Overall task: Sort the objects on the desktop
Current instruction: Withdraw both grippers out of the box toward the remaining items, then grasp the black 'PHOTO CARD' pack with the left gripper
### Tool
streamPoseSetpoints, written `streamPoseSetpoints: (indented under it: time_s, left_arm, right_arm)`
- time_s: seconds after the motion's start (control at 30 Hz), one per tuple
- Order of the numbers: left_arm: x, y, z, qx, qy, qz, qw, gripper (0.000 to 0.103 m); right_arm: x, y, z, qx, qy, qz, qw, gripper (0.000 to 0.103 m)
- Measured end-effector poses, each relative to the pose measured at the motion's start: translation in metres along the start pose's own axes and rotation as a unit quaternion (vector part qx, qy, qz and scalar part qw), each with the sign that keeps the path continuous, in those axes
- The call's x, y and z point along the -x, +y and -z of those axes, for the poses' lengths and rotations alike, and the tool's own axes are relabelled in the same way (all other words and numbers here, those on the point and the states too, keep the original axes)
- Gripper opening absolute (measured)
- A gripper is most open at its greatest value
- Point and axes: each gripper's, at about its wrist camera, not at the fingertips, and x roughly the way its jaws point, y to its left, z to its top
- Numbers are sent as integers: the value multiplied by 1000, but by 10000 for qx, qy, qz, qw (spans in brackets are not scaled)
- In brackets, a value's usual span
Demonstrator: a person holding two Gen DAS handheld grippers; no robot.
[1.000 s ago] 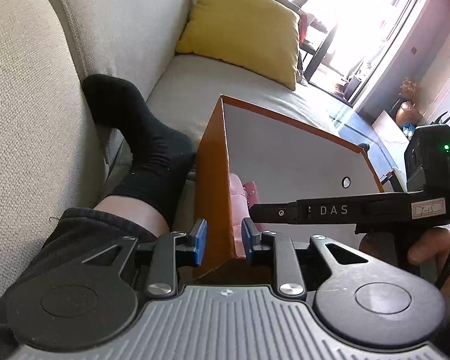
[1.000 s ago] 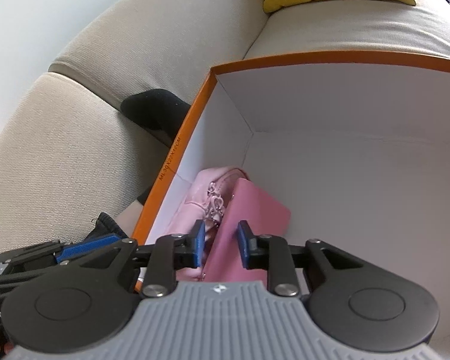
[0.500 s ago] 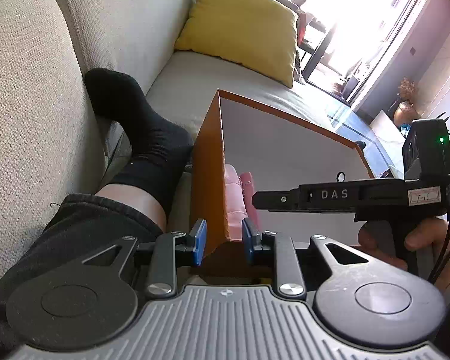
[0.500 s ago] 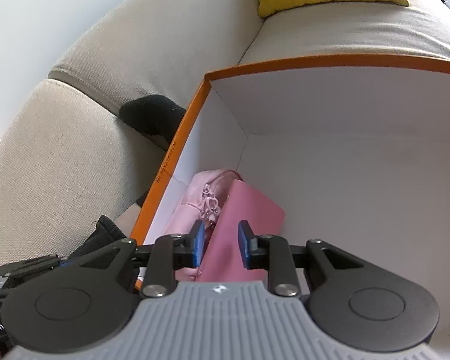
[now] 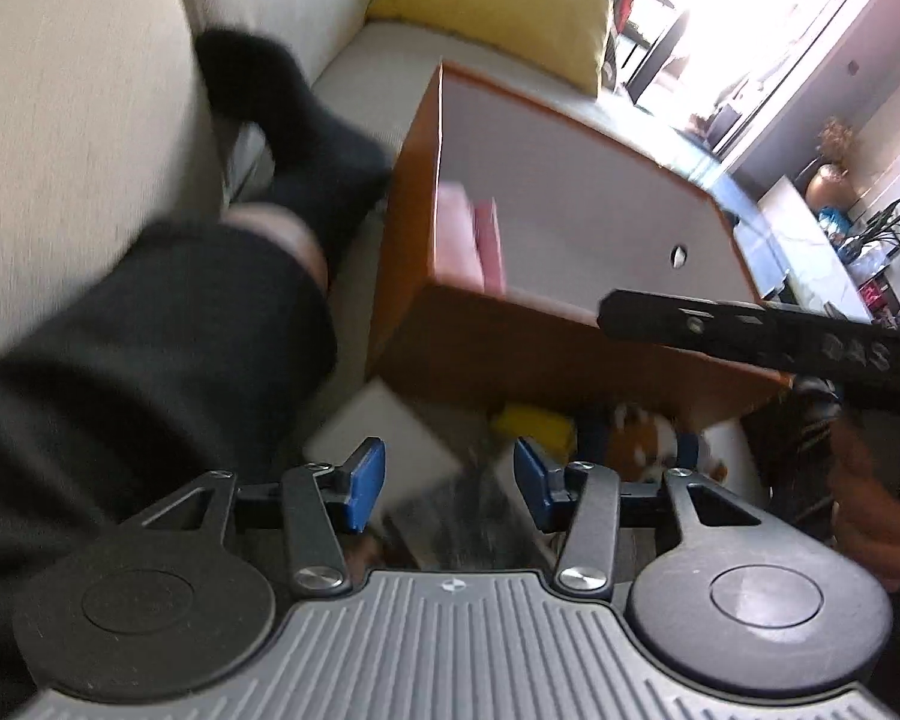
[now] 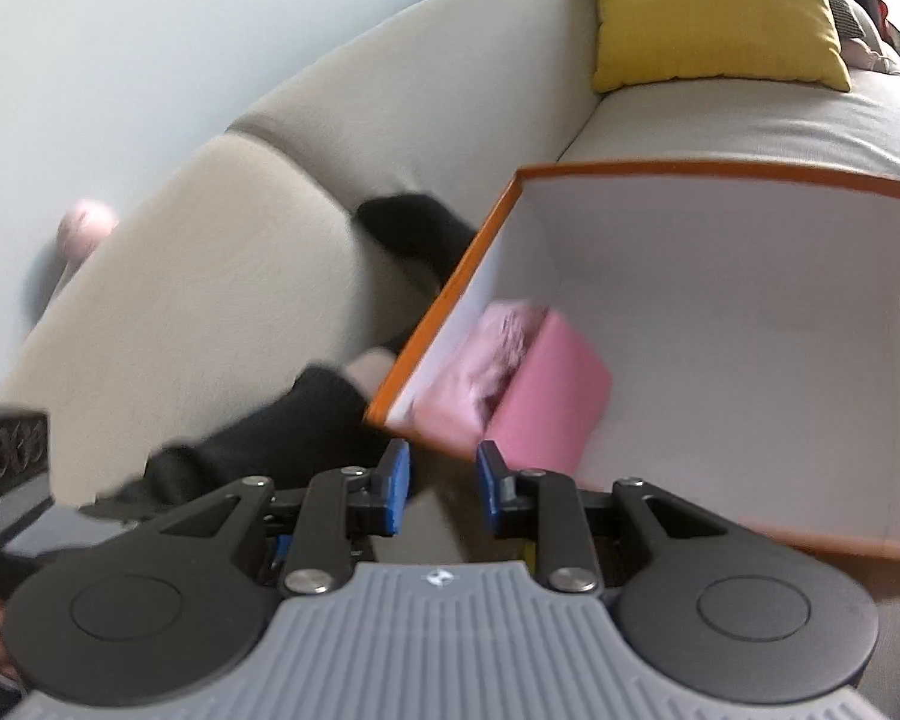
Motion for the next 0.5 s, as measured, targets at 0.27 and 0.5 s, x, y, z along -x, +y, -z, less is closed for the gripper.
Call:
streamPoseSetpoints:
  time_s: [0.27, 0.5]
  left_arm:
    - [-20, 6, 25, 457, 420, -15, 9981, 57]
    - [-32, 14, 31, 699, 397, 8, 9968, 61]
  right_arm:
    - [-13, -9, 55, -72, 782, 178, 9967, 27]
    - [-25, -10, 72, 81, 988, 291, 9946, 27]
